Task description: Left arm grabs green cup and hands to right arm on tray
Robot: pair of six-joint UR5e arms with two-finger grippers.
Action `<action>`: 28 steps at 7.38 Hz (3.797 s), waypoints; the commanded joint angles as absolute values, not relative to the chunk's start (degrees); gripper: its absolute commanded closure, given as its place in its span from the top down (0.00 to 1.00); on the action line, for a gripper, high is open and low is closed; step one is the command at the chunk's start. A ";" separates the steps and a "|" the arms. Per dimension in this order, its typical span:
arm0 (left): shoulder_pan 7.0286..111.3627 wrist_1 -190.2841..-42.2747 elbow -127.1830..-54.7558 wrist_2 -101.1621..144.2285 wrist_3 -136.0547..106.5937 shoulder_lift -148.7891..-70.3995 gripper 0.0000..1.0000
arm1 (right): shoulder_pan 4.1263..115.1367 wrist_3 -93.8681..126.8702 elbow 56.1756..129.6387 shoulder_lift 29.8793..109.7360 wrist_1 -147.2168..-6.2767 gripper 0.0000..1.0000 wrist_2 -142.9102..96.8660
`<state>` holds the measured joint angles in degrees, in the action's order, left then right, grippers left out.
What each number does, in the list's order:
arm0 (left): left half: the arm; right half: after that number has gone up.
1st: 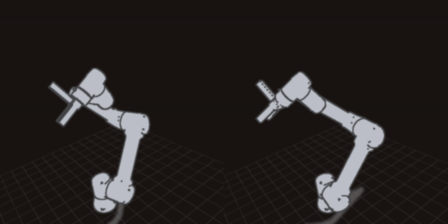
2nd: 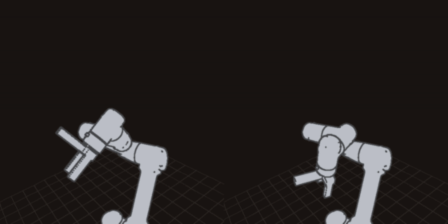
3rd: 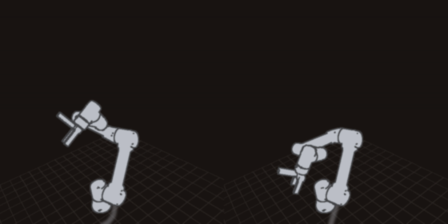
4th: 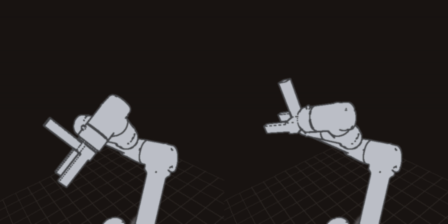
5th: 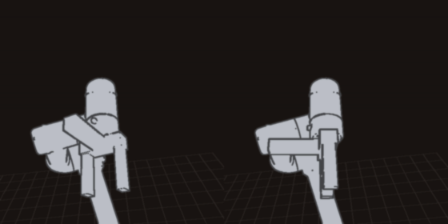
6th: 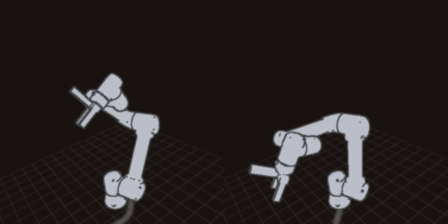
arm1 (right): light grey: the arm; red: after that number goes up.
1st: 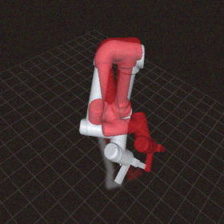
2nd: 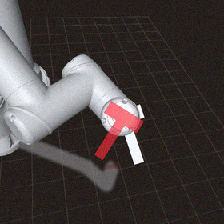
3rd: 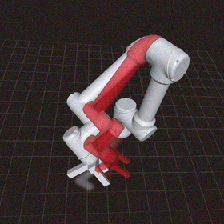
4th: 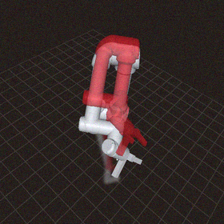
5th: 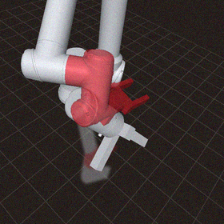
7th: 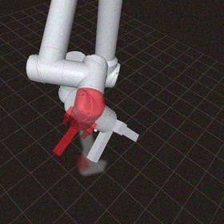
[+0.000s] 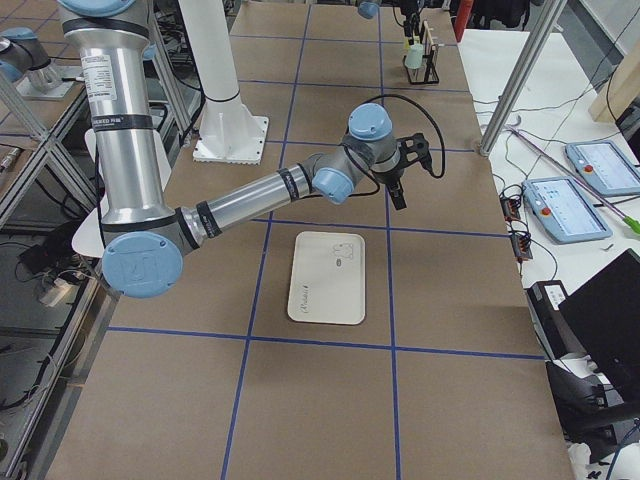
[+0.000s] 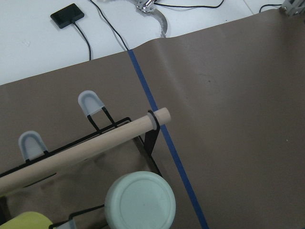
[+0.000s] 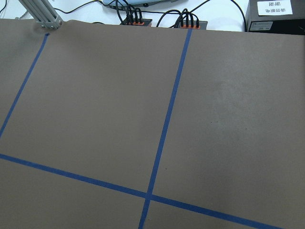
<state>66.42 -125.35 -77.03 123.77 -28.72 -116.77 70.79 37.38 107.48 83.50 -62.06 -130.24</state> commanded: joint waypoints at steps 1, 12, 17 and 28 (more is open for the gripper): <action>64.86 -125.33 -74.62 120.68 -28.83 -117.60 1.00 | 70.58 37.44 107.49 83.50 -62.05 1.00 -130.25; 64.16 -125.42 -72.68 117.68 -29.00 -118.74 0.34 | 70.49 37.44 107.58 83.41 -62.05 1.00 -130.34; 66.52 -125.07 -77.85 118.04 -28.92 -117.43 0.09 | 70.49 37.44 107.58 83.41 -62.05 1.00 -130.34; 65.22 -117.49 -108.54 124.10 -64.37 -116.18 0.02 | 65.05 65.69 106.88 78.84 -34.95 1.00 -130.08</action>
<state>66.77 -113.97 -108.14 123.74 -57.62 -114.96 65.75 59.03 107.07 79.10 -41.95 -130.15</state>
